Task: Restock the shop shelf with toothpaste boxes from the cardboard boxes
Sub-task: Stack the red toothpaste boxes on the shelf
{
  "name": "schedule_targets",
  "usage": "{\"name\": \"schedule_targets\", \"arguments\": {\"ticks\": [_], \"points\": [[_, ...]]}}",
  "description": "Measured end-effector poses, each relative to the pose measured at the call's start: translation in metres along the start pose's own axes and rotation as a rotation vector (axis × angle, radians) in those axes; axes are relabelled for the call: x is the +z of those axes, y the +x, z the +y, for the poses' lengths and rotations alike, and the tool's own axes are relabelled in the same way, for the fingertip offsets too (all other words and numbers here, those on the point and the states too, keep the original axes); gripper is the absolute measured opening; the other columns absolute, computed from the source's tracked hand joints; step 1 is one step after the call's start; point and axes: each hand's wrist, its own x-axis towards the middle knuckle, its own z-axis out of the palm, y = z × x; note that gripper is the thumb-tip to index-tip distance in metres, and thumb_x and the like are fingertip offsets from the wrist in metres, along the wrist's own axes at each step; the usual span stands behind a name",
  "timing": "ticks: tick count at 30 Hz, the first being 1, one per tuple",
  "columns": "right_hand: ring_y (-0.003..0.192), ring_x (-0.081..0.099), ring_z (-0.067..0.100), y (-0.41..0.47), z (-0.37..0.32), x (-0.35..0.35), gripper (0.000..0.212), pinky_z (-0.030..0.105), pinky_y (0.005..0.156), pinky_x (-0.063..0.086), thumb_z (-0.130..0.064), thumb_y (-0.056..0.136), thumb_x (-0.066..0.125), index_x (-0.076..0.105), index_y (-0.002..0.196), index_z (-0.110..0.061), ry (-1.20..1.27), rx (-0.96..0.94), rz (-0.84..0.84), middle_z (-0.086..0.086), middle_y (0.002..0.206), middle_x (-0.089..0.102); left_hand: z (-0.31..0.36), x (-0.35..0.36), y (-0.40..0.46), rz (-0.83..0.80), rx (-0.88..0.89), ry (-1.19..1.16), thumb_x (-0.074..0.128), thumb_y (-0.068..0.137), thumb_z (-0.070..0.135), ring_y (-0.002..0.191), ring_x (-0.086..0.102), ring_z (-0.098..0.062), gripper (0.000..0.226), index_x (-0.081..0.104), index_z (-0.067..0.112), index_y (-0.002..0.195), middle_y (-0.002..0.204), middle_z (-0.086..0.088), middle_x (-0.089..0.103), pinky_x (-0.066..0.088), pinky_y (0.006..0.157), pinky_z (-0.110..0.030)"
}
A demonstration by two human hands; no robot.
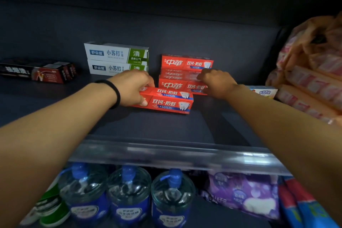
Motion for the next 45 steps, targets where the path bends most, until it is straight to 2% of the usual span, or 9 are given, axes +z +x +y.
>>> {"name": "schedule_targets", "arguments": {"ticks": [7,13,16,20,25,29,34,38,45], "points": [[0.127,0.046,0.023,-0.036,0.002,-0.048,0.055,0.032,0.099,0.040,-0.017,0.087,0.064,0.047,0.140,-0.022,0.164,-0.091,-0.052,-0.001,0.142,0.047,0.022,-0.017,-0.010,0.002,-0.038,0.015,0.078,0.075,0.027,0.106,0.056,-0.021,0.047,0.059,0.022,0.118,0.117,0.000,0.059,0.047,0.090,-0.034],[0.106,0.059,0.016,-0.069,-0.011,-0.076,0.046,0.030,0.092,0.049,-0.015,0.079,0.074,0.060,0.123,-0.015,0.360,-0.269,-0.155,-0.001,0.121,0.062,0.051,-0.023,-0.017,0.010,-0.037,0.019,0.078,0.074,0.027,0.103,0.058,-0.023,0.044,0.062,0.017,0.114,0.114,-0.003,0.060,0.049,0.090,-0.038],[0.097,0.062,0.018,-0.075,-0.009,-0.071,0.036,0.037,0.088,0.053,-0.014,0.077,0.074,0.063,0.112,-0.012,0.363,-0.284,-0.234,0.001,0.110,0.066,0.060,-0.025,-0.017,0.005,-0.045,0.014,0.079,0.074,0.027,0.105,0.058,-0.024,0.045,0.061,0.018,0.115,0.116,-0.003,0.060,0.049,0.091,-0.039],[0.090,0.062,0.012,-0.081,0.001,-0.069,0.032,0.028,0.083,0.052,-0.023,0.078,0.076,0.063,0.106,-0.014,0.469,-0.235,-0.228,-0.004,0.104,0.066,0.071,-0.024,-0.014,-0.008,-0.034,-0.010,0.078,0.076,0.027,0.104,0.059,-0.022,0.045,0.061,0.018,0.116,0.116,-0.001,0.060,0.050,0.090,-0.037],[0.084,0.060,0.016,-0.076,0.013,-0.061,0.027,0.029,0.077,0.051,-0.031,0.081,0.075,0.064,0.094,-0.009,0.418,-0.201,-0.153,0.000,0.095,0.066,0.075,-0.019,-0.005,-0.003,-0.009,-0.051,0.078,0.075,0.029,0.109,0.057,-0.023,0.052,0.059,0.020,0.123,0.123,-0.002,0.058,0.048,0.095,-0.037],[0.088,0.061,0.014,-0.075,0.029,-0.053,0.028,0.029,0.083,0.050,-0.031,0.083,0.073,0.067,0.102,-0.012,0.407,-0.158,-0.161,-0.003,0.101,0.068,0.062,-0.019,-0.003,-0.011,-0.056,-0.084,0.076,0.078,0.024,0.117,0.053,-0.021,0.061,0.051,0.018,0.133,0.131,-0.002,0.055,0.041,0.096,-0.031],[0.087,0.055,0.009,-0.073,0.043,-0.038,0.031,0.022,0.080,0.041,-0.027,0.084,0.073,0.066,0.111,-0.013,0.409,-0.106,-0.166,-0.010,0.098,0.060,0.037,-0.009,-0.002,-0.019,-0.155,-0.213,0.074,0.080,0.015,0.094,0.055,-0.013,0.048,0.059,0.016,0.125,0.105,0.001,0.061,0.041,0.081,-0.024],[0.090,0.056,0.009,-0.064,0.042,-0.028,0.033,0.023,0.082,0.043,-0.027,0.085,0.072,0.064,0.115,-0.015,0.436,-0.096,-0.181,-0.008,0.104,0.061,0.034,0.002,0.009,-0.006,-0.180,-0.342,0.074,0.080,0.016,0.099,0.058,-0.016,0.049,0.057,0.016,0.126,0.114,-0.005,0.062,0.041,0.082,-0.024],[0.094,0.058,0.013,-0.043,0.047,-0.019,0.034,0.029,0.088,0.049,-0.027,0.086,0.071,0.064,0.115,-0.012,0.452,-0.065,-0.189,-0.005,0.108,0.063,0.030,0.011,0.033,0.047,-0.238,-0.323,0.072,0.082,0.015,0.104,0.059,-0.020,0.047,0.058,0.017,0.127,0.117,-0.006,0.062,0.046,0.095,-0.031]]}}
